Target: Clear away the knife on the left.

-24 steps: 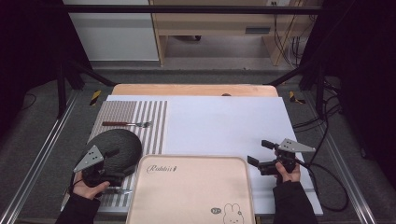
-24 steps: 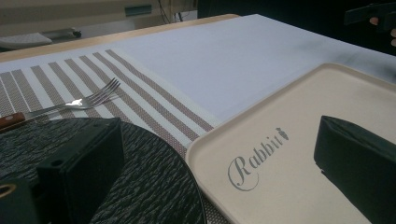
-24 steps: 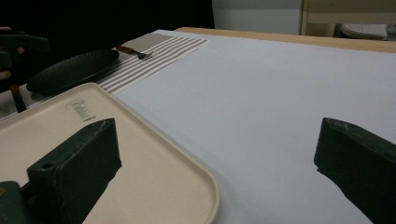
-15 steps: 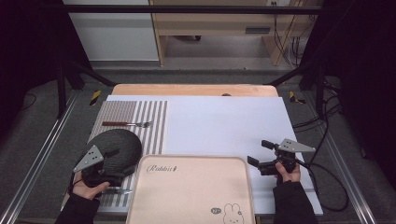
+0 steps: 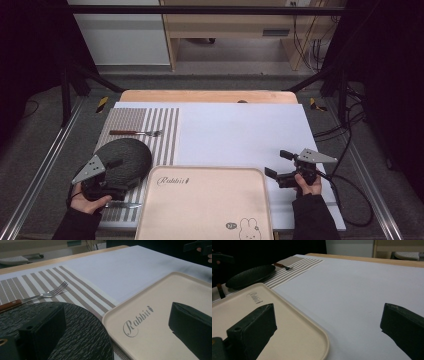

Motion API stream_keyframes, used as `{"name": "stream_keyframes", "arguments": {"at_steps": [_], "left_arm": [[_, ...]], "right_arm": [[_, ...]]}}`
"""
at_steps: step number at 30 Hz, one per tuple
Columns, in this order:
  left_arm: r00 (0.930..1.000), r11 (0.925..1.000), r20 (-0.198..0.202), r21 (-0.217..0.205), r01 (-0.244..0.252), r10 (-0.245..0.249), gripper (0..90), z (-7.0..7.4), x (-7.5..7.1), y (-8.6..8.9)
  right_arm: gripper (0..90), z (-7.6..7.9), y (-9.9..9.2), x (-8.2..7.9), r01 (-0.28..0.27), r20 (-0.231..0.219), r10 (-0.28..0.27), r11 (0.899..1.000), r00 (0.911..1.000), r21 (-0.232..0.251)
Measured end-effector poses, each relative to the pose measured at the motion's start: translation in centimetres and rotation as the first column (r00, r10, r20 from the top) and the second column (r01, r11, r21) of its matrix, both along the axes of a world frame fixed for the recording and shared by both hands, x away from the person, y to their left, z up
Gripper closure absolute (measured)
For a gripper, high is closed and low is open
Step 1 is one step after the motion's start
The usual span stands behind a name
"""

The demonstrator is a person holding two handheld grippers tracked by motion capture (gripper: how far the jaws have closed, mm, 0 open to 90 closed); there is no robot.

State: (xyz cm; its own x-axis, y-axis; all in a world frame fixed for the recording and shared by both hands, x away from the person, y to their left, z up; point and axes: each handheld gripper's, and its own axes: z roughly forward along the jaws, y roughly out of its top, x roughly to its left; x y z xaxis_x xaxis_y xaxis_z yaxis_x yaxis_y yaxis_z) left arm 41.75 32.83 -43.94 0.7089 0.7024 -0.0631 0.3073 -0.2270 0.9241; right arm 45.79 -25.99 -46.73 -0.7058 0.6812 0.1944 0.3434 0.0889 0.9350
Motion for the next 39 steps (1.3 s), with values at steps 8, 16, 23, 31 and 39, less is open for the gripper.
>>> {"name": "stream_keyframes", "arguments": {"at_steps": [8,16,23,31,39], "left_arm": [[0.9998,0.9989,-0.016,0.047,0.008,-0.007,1.1,1.0,-0.4,0.7],[0.9996,0.9968,-0.026,0.08,0.007,-0.005,1.0,1.2,-1.2,1.8],[0.9988,0.9933,-0.049,0.115,0.001,0.004,1.0,1.0,-2.3,3.1],[0.9969,0.99,-0.075,0.14,-0.012,0.023,0.9,0.6,-3.5,4.6],[0.992,0.9805,-0.114,0.194,-0.032,0.055,0.5,0.5,-4.5,6.0]], "right_arm": [[0.5,0.0,0.0,0.0,0.001,-0.002,-0.001,1.0,1.0,-0.003],[0.5,0.0,0.0,0.0,0.002,-0.006,-0.002,1.0,1.0,-0.004],[0.5,0.0,0.1,0.0,-0.003,-0.006,0.003,1.0,1.0,-0.008],[0.5,0.0,0.2,0.1,-0.009,-0.009,0.009,1.0,0.9999,-0.015],[0.5,0.0,0.2,0.0,-0.011,-0.009,0.011,1.0,0.9999,-0.016]]}}
